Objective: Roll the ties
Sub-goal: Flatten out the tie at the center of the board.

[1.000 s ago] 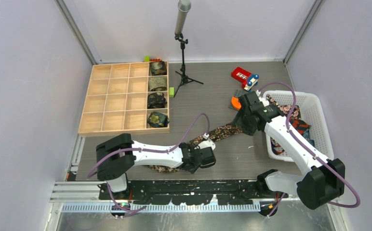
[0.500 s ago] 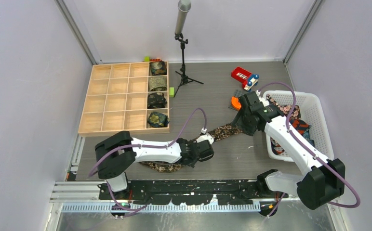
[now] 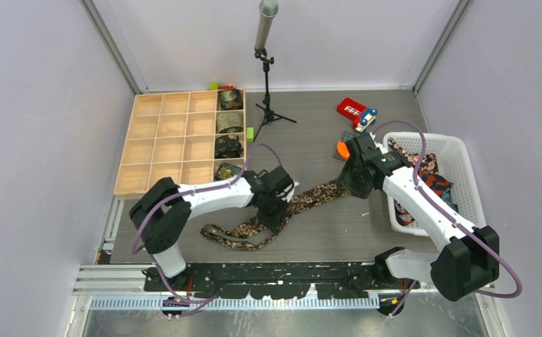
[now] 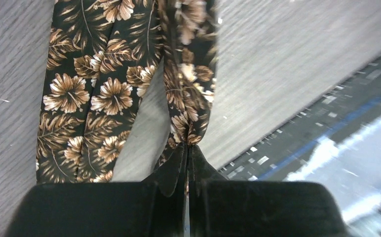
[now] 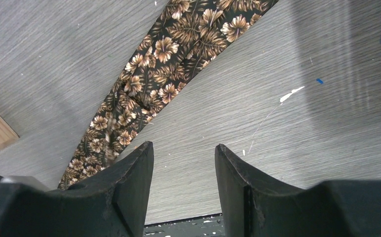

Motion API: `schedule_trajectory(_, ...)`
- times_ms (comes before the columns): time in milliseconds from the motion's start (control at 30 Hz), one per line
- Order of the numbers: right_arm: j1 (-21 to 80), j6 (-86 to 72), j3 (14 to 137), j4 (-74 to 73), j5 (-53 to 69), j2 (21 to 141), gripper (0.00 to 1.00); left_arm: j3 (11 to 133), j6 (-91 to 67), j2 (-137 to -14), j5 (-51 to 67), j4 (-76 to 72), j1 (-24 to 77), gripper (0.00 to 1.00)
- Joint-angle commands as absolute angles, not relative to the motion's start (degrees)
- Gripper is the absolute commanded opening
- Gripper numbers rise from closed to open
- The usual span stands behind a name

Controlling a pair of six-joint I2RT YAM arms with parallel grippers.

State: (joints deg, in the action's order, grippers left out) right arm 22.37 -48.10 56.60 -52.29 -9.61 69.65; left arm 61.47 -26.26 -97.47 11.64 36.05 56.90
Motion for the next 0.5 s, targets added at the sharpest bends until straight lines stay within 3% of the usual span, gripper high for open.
schedule_trajectory(0,22.2,-47.0,56.7,-51.0,-8.0,70.7,0.53,66.1,-24.6,-97.8,29.9,41.9,50.6,0.0)
schedule_trajectory(467,22.3,-46.2,54.1,-45.0,-2.2,75.7,0.52,72.0,-24.2,-109.0,50.3,47.6,32.2,0.02)
